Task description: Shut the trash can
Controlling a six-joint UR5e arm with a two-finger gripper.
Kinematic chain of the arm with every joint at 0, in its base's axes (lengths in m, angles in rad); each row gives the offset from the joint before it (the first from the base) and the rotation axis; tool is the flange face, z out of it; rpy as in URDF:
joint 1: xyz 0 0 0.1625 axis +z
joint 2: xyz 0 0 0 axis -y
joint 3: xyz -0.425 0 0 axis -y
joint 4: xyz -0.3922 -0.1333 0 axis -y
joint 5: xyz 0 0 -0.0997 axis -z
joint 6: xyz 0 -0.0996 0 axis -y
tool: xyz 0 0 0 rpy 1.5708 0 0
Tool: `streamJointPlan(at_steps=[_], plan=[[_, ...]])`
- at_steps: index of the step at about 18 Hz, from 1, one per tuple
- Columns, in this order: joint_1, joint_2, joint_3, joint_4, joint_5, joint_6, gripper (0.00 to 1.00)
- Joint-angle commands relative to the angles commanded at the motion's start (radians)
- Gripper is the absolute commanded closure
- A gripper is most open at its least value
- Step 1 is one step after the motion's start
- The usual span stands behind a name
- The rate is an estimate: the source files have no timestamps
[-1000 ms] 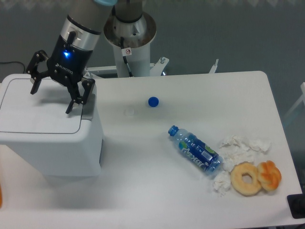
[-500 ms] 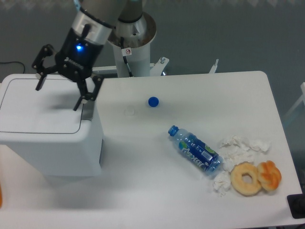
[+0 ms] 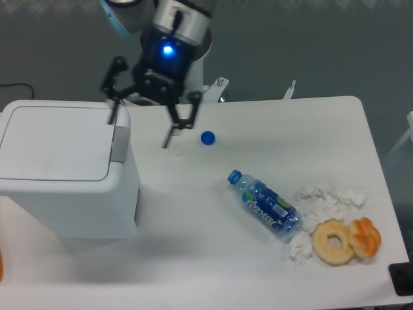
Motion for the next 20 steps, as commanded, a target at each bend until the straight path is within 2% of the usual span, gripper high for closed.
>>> streamJointPlan(at_steps=[6, 8, 15, 20], plan=[[-0.004, 0.003, -0.002, -0.005, 0.31, 0.212, 0.0], [-0.008, -0.003, 0.0, -0.005, 0.393, 0.24, 0.0], [-0.008, -0.02, -0.012, -0.003, 0.525, 0.468, 0.0], [-0.008, -0.026, -0.015, -0.003, 0.536, 0.485, 0.0]])
